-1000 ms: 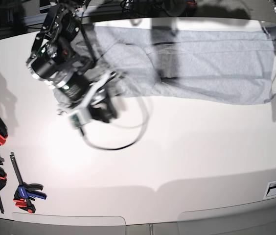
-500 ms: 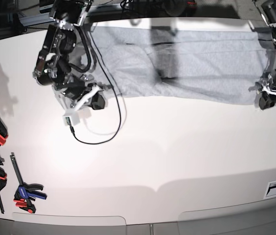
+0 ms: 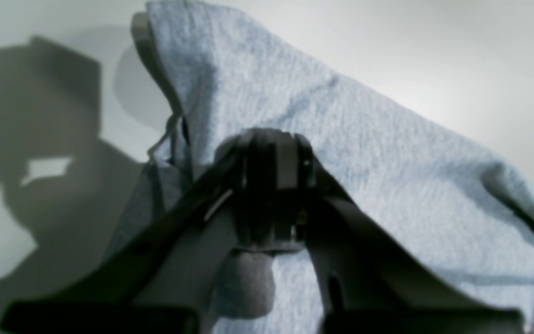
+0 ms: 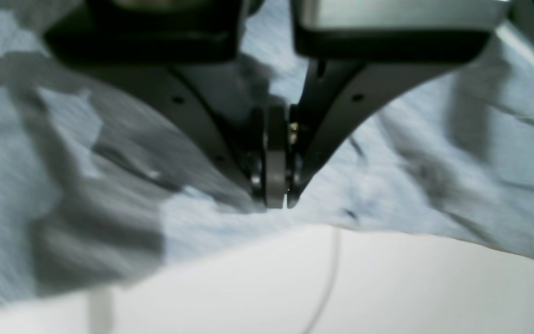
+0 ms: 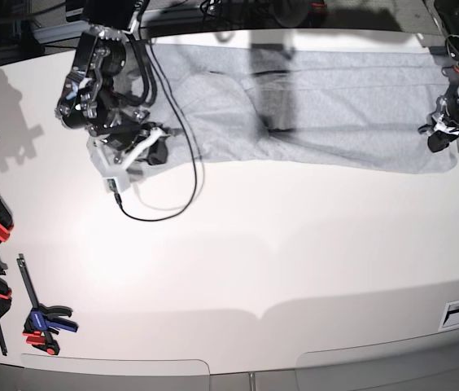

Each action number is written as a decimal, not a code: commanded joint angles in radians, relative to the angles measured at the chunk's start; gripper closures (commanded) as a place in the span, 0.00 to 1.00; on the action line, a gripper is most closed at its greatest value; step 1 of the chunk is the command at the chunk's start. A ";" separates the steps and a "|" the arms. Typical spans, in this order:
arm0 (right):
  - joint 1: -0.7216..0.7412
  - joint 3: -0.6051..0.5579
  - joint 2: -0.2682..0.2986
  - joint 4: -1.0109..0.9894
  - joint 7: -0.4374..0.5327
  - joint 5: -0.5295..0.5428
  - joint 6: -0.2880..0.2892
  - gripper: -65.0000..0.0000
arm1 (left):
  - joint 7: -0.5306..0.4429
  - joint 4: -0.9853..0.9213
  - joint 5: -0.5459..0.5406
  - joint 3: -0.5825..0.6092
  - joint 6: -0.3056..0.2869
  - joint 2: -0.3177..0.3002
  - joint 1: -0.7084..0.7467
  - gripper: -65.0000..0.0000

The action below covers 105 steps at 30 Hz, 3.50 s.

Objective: Fold the T-shirt properly
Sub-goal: 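Grasp the folded shirt end with the right gripper, left holds other end, then pull the shirt ends apart with both grippers to straighten the strip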

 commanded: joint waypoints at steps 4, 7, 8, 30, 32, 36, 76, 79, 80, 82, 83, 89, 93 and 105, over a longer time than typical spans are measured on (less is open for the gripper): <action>0.003 0.016 0.032 0.018 0.085 -0.084 -0.070 1.00 | -0.032 0.008 0.074 -0.003 0.005 -0.030 -0.007 0.91; 0.006 0.059 0.032 0.018 0.105 -0.093 -0.080 1.00 | -0.037 0.008 0.073 -0.003 0.005 -0.039 -0.008 0.91; 0.006 0.069 0.032 0.018 0.106 -0.090 -0.082 1.00 | -0.039 0.008 0.072 -0.003 0.005 -0.042 -0.007 0.91; 0.005 -0.087 0.008 0.016 0.100 -0.070 -0.005 1.00 | -0.051 0.008 0.043 -0.003 0.005 -0.054 -0.007 0.91; 0.005 -0.097 0.007 0.016 0.106 -0.137 -0.057 1.00 | -0.051 0.008 0.043 -0.003 0.005 -0.055 -0.007 0.91; 0.005 -0.084 0.011 0.015 0.127 -0.216 -0.127 1.00 | -0.051 0.008 0.043 -0.003 0.005 -0.055 -0.007 0.91; 0.063 0.098 0.071 -0.164 0.147 -0.130 -0.149 1.00 | -0.082 0.008 0.043 -0.003 0.005 -0.055 -0.007 0.90; 0.074 0.098 0.071 -0.151 0.143 -0.131 -0.149 1.00 | -0.082 0.008 0.043 -0.003 0.005 -0.055 -0.007 0.90; 0.076 0.098 0.071 -0.143 0.141 -0.131 -0.149 1.00 | -0.082 0.008 0.043 -0.003 0.005 -0.055 -0.007 0.90; 0.078 0.098 0.071 -0.124 0.138 -0.130 -0.149 1.00 | -0.082 0.008 0.043 -0.003 0.005 -0.055 -0.007 0.90; 0.078 0.098 0.071 -0.111 0.137 -0.130 -0.149 1.00 | -0.082 0.008 0.043 -0.003 0.005 -0.055 -0.007 0.90; 0.078 0.098 0.071 -0.032 0.121 -0.107 -0.148 1.00 | -0.083 0.008 0.043 -0.003 0.005 -0.055 -0.007 0.90; 0.078 0.098 0.071 0.007 0.113 -0.061 -0.147 1.00 | -0.084 0.009 0.043 -0.003 0.005 -0.055 -0.007 0.90; 0.078 0.098 0.071 0.021 0.112 -0.059 -0.137 1.00 | -0.137 0.162 0.057 -0.005 0.005 -0.055 -0.008 0.68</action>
